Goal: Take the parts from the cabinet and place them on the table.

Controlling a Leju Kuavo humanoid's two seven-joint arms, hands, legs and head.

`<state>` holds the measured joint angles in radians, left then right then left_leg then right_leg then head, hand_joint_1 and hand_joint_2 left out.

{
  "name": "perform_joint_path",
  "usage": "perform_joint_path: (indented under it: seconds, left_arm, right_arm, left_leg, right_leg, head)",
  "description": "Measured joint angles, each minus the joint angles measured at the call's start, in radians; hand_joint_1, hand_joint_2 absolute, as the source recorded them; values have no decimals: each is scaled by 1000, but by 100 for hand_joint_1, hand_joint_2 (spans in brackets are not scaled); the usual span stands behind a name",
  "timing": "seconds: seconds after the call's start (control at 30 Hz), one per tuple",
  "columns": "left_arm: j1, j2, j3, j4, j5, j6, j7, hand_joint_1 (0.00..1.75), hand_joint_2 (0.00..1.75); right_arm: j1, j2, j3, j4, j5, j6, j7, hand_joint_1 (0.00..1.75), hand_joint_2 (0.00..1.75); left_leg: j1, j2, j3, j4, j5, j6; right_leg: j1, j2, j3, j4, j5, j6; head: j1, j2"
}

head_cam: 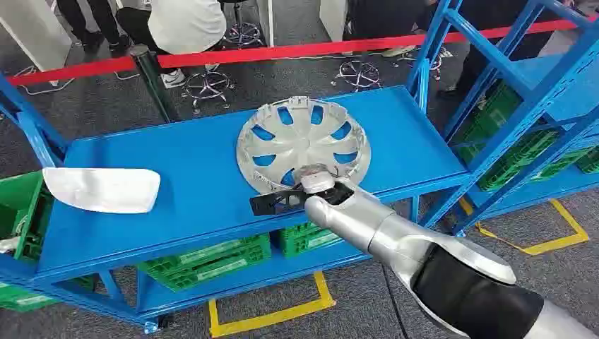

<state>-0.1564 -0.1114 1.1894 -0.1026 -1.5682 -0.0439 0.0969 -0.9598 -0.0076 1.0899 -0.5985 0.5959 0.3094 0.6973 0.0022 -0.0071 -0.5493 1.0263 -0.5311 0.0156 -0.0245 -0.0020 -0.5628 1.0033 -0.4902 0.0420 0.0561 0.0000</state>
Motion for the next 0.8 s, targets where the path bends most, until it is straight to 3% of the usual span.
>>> perform_joint_path:
  seconds: [0.6,0.73,0.8]
  left_arm:
    - [0,0,0,0,0,0,-2,0,0]
    - [0,0,0,0,0,0,-2,0,0]
    - [0,0,0,0,0,3,-2,0,0]
  right_arm:
    - [1,-8,0,7,-42,-16,-24,175,175]
    - [1,-8,0,7,-54,-47,-40,175,175]
    - [6,-8,0,6,-90,-107,-78,175,175]
  left_leg:
    - [0,-1,-1,0,0,0]
    - [0,0,-1,0,0,0]
    - [0,2,-1,0,0,0]
  right_leg:
    - [0,-1,1,0,-2,-2]
    - [1,-1,1,0,-2,-2]
    - [1,0,1,0,-1,-2]
  head:
    - [0,0]
    - [0,0]
    - [0,0]
